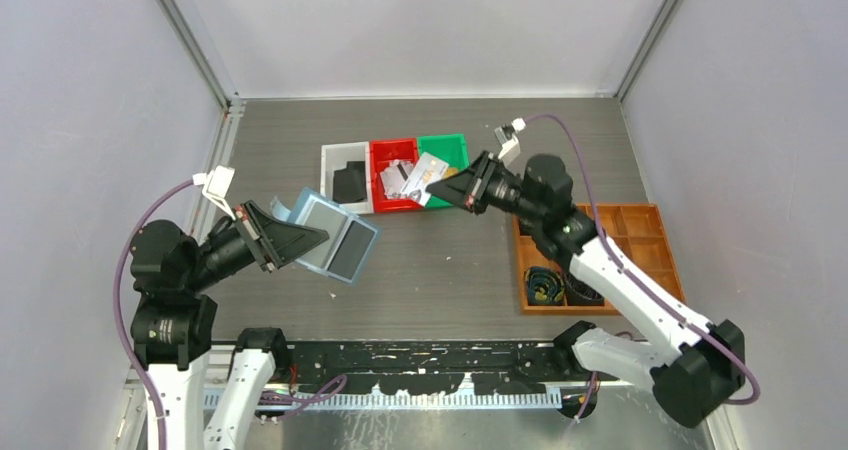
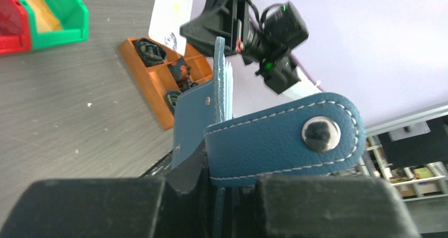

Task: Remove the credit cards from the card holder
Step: Remove the credit card from the card holder, then place the credit card in the storage box.

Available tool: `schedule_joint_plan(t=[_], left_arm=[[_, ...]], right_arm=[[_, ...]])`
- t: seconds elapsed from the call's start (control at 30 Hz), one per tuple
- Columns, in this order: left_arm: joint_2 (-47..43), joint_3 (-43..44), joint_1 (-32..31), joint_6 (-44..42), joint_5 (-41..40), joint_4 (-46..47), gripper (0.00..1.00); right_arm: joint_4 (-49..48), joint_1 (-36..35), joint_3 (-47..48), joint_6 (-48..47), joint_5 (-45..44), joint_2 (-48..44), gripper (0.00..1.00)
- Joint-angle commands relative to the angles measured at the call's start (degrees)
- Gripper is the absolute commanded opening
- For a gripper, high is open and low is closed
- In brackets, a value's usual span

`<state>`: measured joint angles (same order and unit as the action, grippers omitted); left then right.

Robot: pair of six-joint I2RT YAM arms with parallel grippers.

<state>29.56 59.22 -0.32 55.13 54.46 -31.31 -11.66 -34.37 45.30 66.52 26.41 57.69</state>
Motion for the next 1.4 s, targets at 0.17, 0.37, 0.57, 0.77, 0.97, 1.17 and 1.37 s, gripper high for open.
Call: schedule_joint_plan(t=[0.17, 0.37, 0.57, 0.77, 0.97, 1.17, 1.37], left_arm=[[-0.86, 4.38, -0.21, -10.51, -2.6, -4.37, 0.0], [-1.68, 4.98, -0.21, -11.01, -1.39, -5.03, 0.0], [-2.07, 5.11, -0.21, -11.19, -0.98, -5.05, 0.0], [-1.55, 5.67, -0.2, -11.37, -0.04, -4.97, 0.0], [-1.5, 6.22, -0.21, -10.56, 1.39, -3.98, 0.01], [-2.15, 5.44, -0.18, -9.87, 0.24, -2.96, 0.04], [-2.17, 5.64, -0.21, -9.61, -0.09, -3.49, 0.04]], right_arm=[[32.69, 4.73, 27.84, -26.8, 2.24, 27.21, 0.01], [39.47, 5.28, 47.31, -33.77, 1.64, 46.96, 0.01], [45.66, 5.33, 62.91, -37.63, 0.61, 61.74, 0.02], [49.85, 4.86, 69.54, -39.2, -2.21, 68.96, 0.06], [48.98, 4.42, 69.85, -39.33, -2.88, 70.13, 0.13], [49.29, 3.06, 68.45, -40.74, -8.73, 68.52, 0.13], [48.44, 3.0, 64.97, -40.77, -12.11, 65.03, 0.25]])
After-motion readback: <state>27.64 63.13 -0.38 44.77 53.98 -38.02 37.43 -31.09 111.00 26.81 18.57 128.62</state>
